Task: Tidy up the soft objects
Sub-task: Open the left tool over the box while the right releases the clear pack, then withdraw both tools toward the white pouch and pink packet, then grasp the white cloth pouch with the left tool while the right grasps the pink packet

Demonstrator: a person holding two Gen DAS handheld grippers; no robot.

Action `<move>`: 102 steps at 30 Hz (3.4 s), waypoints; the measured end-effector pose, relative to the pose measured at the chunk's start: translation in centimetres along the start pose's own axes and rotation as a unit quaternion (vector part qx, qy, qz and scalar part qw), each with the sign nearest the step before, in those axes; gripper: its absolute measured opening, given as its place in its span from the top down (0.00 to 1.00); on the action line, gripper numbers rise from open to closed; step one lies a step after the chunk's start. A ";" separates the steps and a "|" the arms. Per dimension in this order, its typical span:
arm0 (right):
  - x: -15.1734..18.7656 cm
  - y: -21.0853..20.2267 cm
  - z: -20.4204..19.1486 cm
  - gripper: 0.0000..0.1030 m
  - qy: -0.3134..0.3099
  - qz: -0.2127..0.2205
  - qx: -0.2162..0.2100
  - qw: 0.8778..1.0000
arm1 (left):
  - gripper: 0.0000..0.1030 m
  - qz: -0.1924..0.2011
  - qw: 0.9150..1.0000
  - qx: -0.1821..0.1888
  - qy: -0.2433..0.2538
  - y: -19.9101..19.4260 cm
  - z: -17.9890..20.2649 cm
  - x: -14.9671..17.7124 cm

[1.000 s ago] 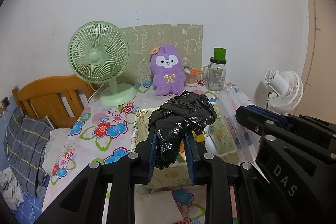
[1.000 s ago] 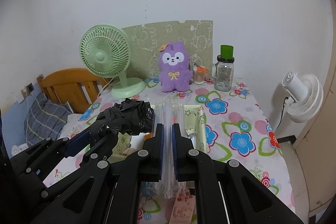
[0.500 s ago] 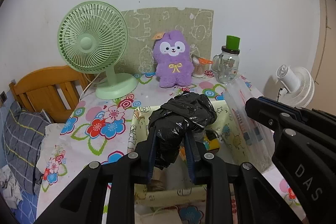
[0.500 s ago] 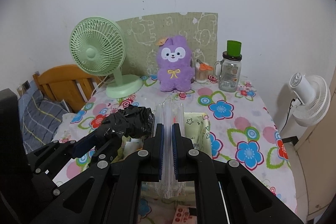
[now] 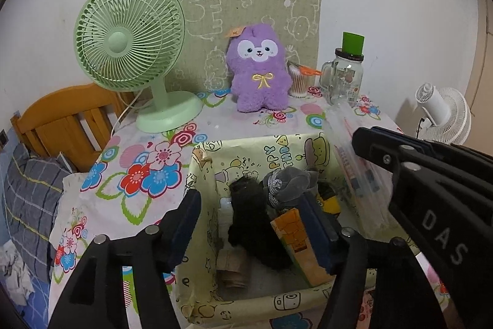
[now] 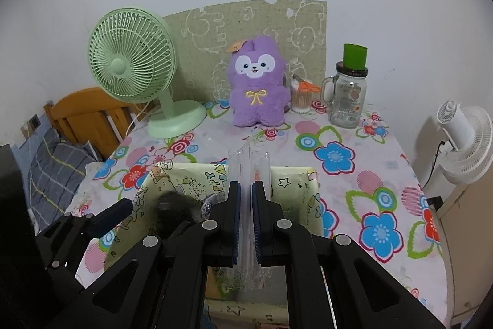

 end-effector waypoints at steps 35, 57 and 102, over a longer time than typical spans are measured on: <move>1.3 -11.8 -0.1 0.09 0.005 0.059 0.056 0.997 | 0.00 0.067 0.997 0.038 0.004 -11.2 0.9 0.7; 7.2 -15.0 -1.7 0.08 0.009 0.052 0.065 0.997 | 0.00 0.054 0.998 0.043 -0.004 -13.1 -0.3 6.7; 17.0 0.0 -2.0 0.46 0.036 -0.115 0.036 0.992 | 0.32 -0.055 0.998 -0.044 0.005 -1.4 -3.8 13.7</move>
Point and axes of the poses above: each gripper's, at about its wrist camera, not at the fingertips, and y roughly the way its jaws point, z to its right, x to its underside, the point moved 6 cm from there along y, roughly the way its jaws point, and after that the axes turned 15 degrees about -y, right-handed, at the moved point
